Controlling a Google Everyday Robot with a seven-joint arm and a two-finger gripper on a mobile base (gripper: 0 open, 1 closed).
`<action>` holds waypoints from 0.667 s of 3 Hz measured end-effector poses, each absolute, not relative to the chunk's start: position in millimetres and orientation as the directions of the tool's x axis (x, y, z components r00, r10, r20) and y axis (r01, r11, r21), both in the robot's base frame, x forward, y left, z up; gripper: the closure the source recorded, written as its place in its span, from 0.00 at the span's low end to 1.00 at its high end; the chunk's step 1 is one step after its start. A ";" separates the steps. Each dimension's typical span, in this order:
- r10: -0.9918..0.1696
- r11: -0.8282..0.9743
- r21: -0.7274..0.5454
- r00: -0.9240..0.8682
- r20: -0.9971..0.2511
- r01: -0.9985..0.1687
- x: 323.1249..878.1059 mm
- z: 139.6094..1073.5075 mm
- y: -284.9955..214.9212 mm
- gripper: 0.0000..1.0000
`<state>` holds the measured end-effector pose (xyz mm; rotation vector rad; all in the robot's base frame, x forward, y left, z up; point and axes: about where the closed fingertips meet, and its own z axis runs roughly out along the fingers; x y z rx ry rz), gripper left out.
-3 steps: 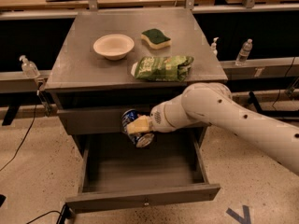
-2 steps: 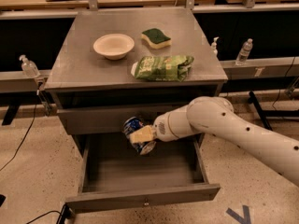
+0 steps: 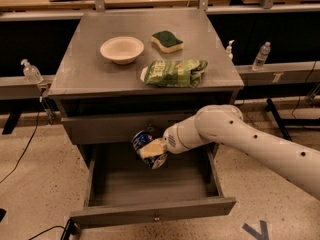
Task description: Place pepsi can into middle drawer
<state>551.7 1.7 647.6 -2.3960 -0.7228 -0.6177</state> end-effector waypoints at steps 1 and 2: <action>0.490 -0.654 -0.291 0.683 0.541 0.699 559.9 604.6 -12.2 1.00; 0.598 -0.594 -0.204 0.597 0.535 0.778 565.8 569.0 -28.1 1.00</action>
Offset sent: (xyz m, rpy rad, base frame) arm 0.0272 -0.0586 -0.1270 -0.2889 -0.1929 0.3729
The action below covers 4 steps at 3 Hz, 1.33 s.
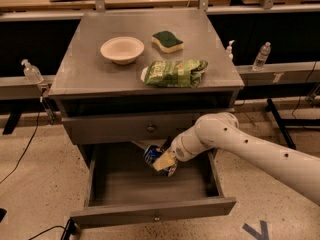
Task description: Place pepsi can into middle drawer
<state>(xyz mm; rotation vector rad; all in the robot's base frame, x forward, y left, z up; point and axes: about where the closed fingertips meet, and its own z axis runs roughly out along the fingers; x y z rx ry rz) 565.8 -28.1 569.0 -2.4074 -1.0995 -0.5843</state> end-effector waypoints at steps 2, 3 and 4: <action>0.742 -0.502 0.017 0.420 0.522 0.865 571.6 505.2 -50.6 0.74; 0.745 -0.499 0.045 0.403 0.531 0.865 576.7 505.0 -50.2 0.51; 0.746 -0.498 0.042 0.403 0.531 0.866 576.0 503.8 -49.3 0.28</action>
Offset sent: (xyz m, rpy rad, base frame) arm 0.0144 -0.0292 -0.0902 -0.2085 -0.2891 0.1009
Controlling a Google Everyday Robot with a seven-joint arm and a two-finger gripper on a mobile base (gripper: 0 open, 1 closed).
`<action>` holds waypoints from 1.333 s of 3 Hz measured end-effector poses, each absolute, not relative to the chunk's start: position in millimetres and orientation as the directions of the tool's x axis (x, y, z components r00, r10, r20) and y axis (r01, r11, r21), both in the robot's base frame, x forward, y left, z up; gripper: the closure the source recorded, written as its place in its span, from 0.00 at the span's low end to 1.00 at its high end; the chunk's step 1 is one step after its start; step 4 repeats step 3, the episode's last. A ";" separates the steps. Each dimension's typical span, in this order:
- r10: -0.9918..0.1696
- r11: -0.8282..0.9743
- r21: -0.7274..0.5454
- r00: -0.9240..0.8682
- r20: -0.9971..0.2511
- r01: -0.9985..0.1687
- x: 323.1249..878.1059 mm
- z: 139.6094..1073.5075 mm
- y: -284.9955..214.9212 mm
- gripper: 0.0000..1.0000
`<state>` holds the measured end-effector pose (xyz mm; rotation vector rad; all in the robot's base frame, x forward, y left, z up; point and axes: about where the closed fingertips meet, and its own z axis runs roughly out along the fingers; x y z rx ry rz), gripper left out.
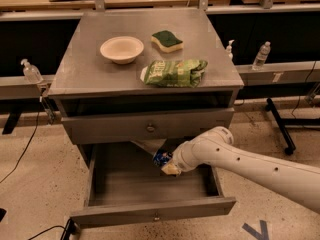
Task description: Place pepsi can into middle drawer
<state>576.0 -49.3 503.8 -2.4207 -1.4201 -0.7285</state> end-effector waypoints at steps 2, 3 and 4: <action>0.746 -0.495 0.039 0.403 0.530 0.868 574.9 501.7 -47.6 0.00; 0.746 -0.495 0.039 0.403 0.530 0.868 574.9 501.7 -47.6 0.00; 0.746 -0.495 0.039 0.403 0.530 0.868 574.9 501.7 -47.6 0.00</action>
Offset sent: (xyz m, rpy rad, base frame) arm -0.0006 0.0010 -0.0011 0.0005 0.0021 0.0018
